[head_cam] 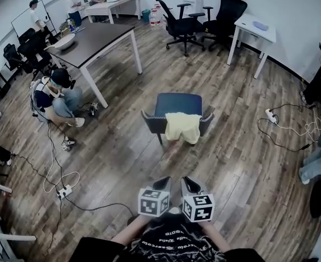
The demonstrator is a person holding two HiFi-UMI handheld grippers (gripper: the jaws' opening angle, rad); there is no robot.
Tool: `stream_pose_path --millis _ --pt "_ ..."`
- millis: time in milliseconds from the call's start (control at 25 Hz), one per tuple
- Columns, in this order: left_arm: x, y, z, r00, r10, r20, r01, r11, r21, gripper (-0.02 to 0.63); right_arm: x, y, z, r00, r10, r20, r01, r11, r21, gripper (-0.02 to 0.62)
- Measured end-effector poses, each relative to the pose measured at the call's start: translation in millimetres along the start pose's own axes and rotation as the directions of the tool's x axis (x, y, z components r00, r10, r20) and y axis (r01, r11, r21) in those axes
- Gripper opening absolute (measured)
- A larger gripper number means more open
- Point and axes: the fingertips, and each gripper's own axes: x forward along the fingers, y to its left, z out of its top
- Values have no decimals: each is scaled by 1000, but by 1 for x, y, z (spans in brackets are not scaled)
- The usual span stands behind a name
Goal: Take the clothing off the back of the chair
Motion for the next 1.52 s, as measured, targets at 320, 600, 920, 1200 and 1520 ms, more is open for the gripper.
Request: stream_pose_path --millis 320,600,920,1200,1520 --pt "18 -10 6 999 -39 -24 40 999 4 0 4 -15 3 1000 -6 -6 6 1000 11 21" --pt "34 2 22 998 -57 -23 57 998 4 0 19 -27 13 999 -48 -14 49 998 27 21" --pt "60 31 52 997 -61 -36 61 998 -3 0 52 -38 34 995 -88 -37 89 996 30 21" --pt "85 57 86 997 -62 -35 63 998 26 2 81 -53 57 990 -138 -34 140 987 76 35" --pt "107 73 119 995 -87 -41 89 995 50 3 107 -65 79 984 -175 -36 178 974 137 172"
